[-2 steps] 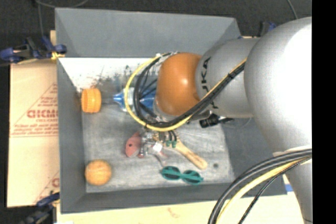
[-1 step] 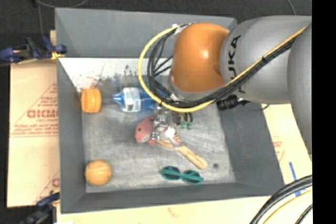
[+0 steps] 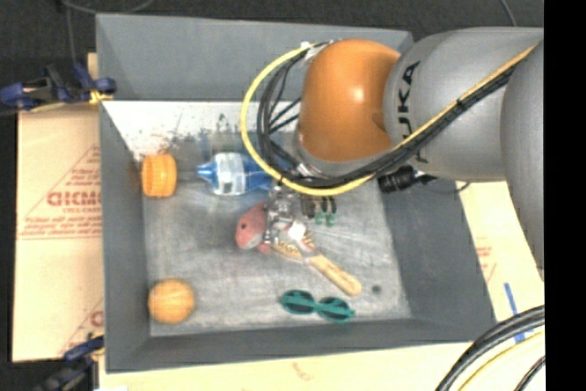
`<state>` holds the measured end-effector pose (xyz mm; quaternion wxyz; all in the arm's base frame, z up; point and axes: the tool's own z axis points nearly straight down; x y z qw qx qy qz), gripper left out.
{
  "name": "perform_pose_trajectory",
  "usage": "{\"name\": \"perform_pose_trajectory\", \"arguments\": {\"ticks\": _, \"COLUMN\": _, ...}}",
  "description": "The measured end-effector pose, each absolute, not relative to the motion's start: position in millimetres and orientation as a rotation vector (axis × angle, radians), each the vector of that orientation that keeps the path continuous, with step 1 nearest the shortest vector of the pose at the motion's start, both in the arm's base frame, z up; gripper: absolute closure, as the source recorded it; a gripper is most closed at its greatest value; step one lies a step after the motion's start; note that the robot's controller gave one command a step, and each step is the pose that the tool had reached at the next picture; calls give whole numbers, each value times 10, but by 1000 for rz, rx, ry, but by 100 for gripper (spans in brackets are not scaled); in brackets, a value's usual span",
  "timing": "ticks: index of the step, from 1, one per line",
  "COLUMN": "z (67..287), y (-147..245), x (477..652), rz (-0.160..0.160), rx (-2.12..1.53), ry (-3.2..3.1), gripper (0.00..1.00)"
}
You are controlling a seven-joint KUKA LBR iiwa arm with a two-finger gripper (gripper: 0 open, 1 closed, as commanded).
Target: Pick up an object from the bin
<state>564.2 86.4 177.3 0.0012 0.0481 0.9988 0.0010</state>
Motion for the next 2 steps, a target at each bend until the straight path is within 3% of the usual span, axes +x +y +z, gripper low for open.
{"name": "perform_pose_trajectory", "arguments": {"ticks": 1, "z": 1799, "y": 869, "x": 5607, "rz": 2, "rx": 152, "ry": 3138, "gripper": 100}}
{"name": "perform_pose_trajectory", "arguments": {"ticks": 2, "z": 2155, "y": 898, "x": 5616, "rz": -1, "rx": 131, "ry": 3139, "gripper": 100}}
